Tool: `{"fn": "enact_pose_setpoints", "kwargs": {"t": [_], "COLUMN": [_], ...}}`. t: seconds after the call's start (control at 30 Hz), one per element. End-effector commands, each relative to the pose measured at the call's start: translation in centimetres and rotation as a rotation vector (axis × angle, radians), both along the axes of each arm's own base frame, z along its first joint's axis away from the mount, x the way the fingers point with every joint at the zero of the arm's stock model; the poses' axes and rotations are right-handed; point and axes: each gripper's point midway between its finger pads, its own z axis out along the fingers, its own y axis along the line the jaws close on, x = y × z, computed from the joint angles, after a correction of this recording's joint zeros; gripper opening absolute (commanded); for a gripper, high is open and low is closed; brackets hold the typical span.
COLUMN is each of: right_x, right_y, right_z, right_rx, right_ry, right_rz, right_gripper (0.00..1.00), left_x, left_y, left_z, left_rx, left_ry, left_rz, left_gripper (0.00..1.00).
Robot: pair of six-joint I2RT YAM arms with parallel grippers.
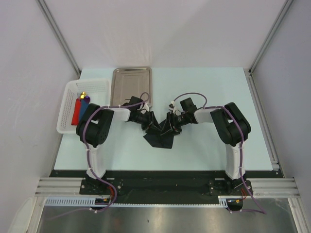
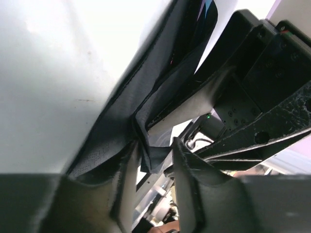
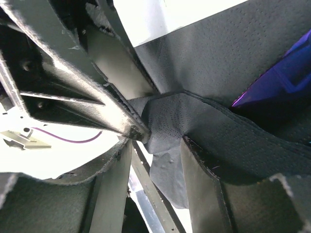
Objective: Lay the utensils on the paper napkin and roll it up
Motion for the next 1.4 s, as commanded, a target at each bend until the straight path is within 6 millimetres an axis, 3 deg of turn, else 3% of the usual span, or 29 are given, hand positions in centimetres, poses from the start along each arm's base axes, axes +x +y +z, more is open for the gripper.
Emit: {"fn": "enact_pose_setpoints", "kwargs": {"t": [0.0,0.3,0.47,0.6,0.7,0.9,1.03,1.37], "right_x": [0.7,1.7,3.0,3.9,4.3,5.2,4.9,4.5], "right_y": [-0.3,-0.3,-0.7,-1.4,-1.7,-1.7,-1.0,0.0], "right_z": [0.2,2.7,6.3,7.6,7.3,5.0,4.5,1.8], "right_rx": [-0.024,0.011,0.062,0.059,0.011,-0.106,-0.139,-0.237], "right_ry": [-0.079,-0.111,-0.148,-0.177,-0.194,-0.207,-0.23,-0.27], "right_rz": [-0.003,-0.004,-0.036,-0.059,-0.059,-0.056,-0.028,0.019], "right_gripper": [0.5,0.52,0.52,0.5,0.47,0.26,0.19,0.14], "left_x": [0.0,-1.3,-1.5,-1.5,-1.8,-1.9,-2.0,-1.9], "left_y": [-0.2,1.0,1.3,1.7,2.0,2.2,2.3,2.4], "left_z": [0.9,0.5,0.3,0.4,0.3,0.2,0.1,-0.4], "left_rx": [-0.006,0.047,0.064,0.068,0.074,0.086,0.094,0.103], "left_ry": [-0.029,-0.031,-0.039,-0.044,-0.041,-0.047,-0.047,-0.049], "left_rz": [-0.03,-0.058,-0.053,-0.038,-0.035,-0.024,-0.017,-0.016], "left_gripper": [0.3,0.0,0.0,0.0,0.0,0.0,0.0,0.0]}}
